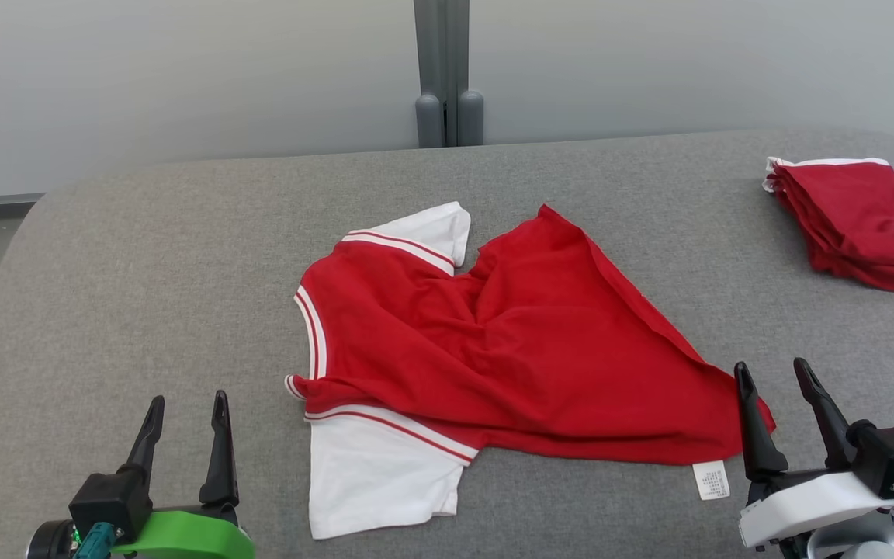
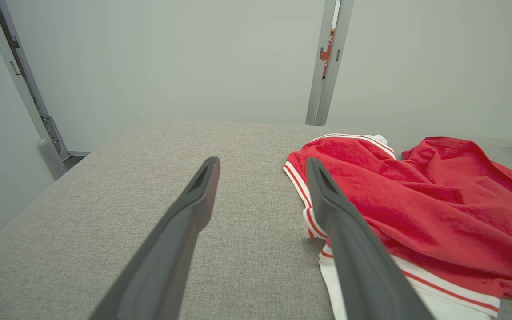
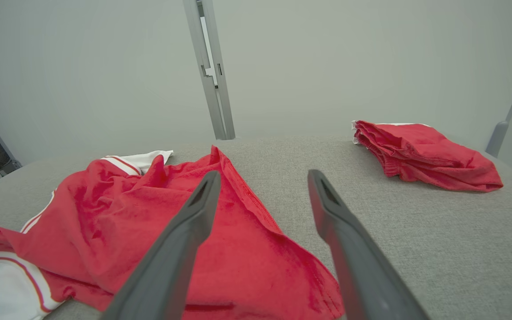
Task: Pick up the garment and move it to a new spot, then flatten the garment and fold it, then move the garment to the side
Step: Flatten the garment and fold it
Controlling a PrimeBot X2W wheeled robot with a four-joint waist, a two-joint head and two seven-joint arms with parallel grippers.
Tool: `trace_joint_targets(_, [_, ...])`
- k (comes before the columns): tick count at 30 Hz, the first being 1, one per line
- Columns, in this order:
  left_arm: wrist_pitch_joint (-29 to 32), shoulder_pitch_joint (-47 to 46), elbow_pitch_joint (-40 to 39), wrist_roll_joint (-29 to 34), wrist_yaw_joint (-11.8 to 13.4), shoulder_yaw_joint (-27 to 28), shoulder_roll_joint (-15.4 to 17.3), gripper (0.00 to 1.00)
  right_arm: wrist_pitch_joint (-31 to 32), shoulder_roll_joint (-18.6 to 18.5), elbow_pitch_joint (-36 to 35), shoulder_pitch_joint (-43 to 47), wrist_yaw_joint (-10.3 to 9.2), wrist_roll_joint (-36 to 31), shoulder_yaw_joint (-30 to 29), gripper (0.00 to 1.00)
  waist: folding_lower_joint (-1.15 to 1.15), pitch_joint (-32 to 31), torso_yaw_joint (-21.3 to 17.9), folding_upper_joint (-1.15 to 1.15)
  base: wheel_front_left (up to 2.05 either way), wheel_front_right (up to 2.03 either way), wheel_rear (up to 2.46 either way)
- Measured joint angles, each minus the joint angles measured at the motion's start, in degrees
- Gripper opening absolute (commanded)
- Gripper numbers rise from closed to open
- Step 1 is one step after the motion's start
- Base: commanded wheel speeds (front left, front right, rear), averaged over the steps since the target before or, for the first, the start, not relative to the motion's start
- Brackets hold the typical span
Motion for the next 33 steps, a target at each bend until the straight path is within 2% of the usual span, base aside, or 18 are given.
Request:
trace_joint_targets(24, [0.00, 0.34, 0.20, 0.16, -0.20, 0.04, 0.07, 1.00, 0.00, 0.30, 1.60, 0.24, 0.01, -1.33, -0.09, 1.00, 0.00, -0.37, 0.37, 0.00, 0.00, 0.00, 0.00])
trace_joint_targets(33, [-0.01, 1.33, 4.86, 1.10, -0.27, -5.95, 0.07, 1.00, 0.00, 0.41, 8.38, -1.21, 0.00, -2.97, -3.61, 1.00, 0.00, 1.00, 0.37, 0.00, 0.00, 0.00, 0.00])
